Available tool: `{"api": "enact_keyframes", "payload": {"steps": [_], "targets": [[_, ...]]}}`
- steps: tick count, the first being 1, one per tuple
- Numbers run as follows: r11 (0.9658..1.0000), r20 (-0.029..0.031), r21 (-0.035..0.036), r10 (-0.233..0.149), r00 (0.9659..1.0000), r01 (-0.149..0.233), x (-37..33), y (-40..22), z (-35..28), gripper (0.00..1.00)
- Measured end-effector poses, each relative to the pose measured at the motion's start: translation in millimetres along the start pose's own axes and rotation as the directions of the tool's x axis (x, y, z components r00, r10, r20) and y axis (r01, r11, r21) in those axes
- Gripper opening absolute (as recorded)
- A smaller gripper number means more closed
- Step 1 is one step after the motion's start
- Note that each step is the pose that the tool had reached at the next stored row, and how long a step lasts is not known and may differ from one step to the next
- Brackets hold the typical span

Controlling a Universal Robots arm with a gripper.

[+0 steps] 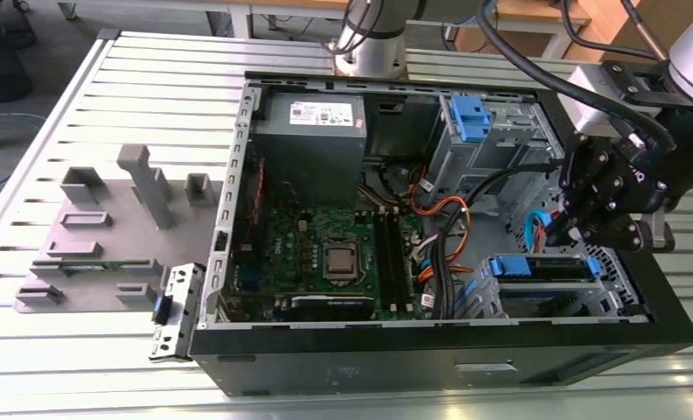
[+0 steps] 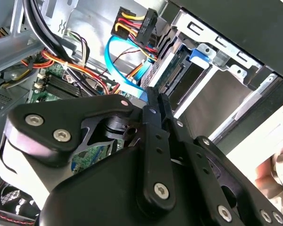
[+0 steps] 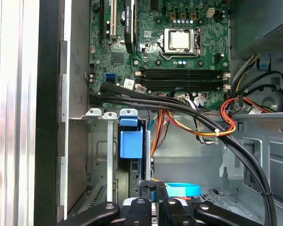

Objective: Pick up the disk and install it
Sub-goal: 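Insert the first disk wire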

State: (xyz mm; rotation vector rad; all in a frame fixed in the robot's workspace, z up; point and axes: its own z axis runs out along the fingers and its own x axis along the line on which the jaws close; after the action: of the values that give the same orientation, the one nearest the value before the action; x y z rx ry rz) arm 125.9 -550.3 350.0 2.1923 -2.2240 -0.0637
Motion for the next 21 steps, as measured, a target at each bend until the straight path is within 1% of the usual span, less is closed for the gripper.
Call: {"api": "enact_keyframes", "payload": {"steps": [4,7,9,14,18,21], "targets": [[0.9999,-0.0002,0.0000,0.011,0.9999,-0.011,2.2,-0.5,2.2,0.16],[0.9998,0.0012,0.0001,0.019,0.9998,-0.019,6.2,-0.8,5.9,0.16],[0.9998,0.0020,0.0001,0.022,0.9998,-0.022,8.7,-0.9,7.1,0.16],[0.9997,0.0020,0.0001,0.023,0.9997,-0.023,9.2,-0.9,7.5,0.16],[0.9997,0.0020,0.0002,0.022,0.9997,-0.022,12.0,-1.0,8.2,0.16],[0.9997,0.0027,0.0001,0.022,0.9997,-0.022,12.3,-1.1,9.7,0.16]]}}
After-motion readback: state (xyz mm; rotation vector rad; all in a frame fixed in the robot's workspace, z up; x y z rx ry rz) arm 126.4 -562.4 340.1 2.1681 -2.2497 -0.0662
